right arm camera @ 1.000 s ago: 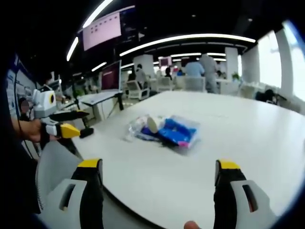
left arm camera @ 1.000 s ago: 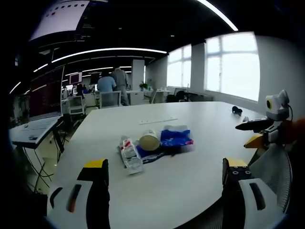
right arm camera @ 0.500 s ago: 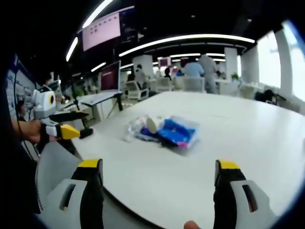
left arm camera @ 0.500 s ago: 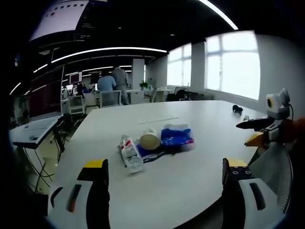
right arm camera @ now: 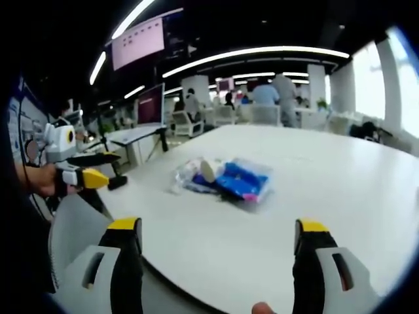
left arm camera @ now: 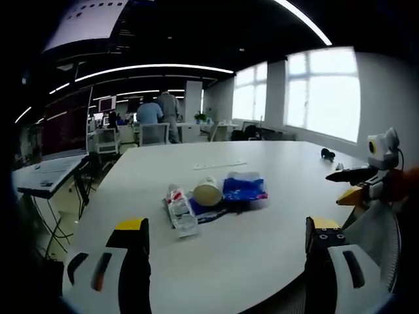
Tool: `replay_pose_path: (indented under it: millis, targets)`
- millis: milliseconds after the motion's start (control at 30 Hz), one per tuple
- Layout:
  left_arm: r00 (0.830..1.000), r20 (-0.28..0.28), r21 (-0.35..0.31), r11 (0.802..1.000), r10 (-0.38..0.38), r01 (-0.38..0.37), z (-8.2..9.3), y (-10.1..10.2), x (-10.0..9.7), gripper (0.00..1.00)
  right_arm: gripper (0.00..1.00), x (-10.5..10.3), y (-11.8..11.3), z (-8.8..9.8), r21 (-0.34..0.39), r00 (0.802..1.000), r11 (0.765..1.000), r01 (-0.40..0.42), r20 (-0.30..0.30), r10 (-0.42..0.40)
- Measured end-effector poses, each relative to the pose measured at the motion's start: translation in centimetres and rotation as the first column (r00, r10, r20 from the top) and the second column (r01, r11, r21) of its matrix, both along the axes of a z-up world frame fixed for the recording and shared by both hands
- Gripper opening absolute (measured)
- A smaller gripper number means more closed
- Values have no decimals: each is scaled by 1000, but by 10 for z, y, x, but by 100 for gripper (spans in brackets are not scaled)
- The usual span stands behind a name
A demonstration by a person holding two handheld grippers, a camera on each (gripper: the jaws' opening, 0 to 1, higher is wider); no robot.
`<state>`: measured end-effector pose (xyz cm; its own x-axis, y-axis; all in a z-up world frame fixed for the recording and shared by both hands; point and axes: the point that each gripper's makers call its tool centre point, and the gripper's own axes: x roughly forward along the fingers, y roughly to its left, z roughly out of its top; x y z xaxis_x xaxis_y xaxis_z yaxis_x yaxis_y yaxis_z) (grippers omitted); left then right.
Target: Arrange the tabletop items into an orderly group along one side of the table until the central work area is clear of visible clutter.
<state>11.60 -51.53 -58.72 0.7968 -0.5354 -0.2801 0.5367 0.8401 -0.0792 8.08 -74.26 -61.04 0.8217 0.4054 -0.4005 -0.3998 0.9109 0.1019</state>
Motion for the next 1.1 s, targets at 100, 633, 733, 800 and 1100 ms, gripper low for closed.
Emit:
replay_pose_path:
  millis: [100,633,733,800,1100]
  targets:
    - [1000,0,6,1000,-7,7,0,-2,-1,100,94,0,0,2,8,1000,1000,1,8,-1]
    - [1000,-31,14,1000,4,-3,-3,-2,1,100,93,-2,10,-3,-24,998,998,-55,-22,55]
    - [998,-55,36,999,-9,11,-8,-4,0,100,93,-2,17,-2,-45,997,996,-81,-15,81]
    - [998,-56,36,999,-7,9,-8,-4,0,100,93,-2,18,-3,-43,996,995,-92,-21,91]
    - [998,-55,38,999,9,-7,-3,0,5,100,91,13,13,-2,-16,996,996,-82,-28,82]
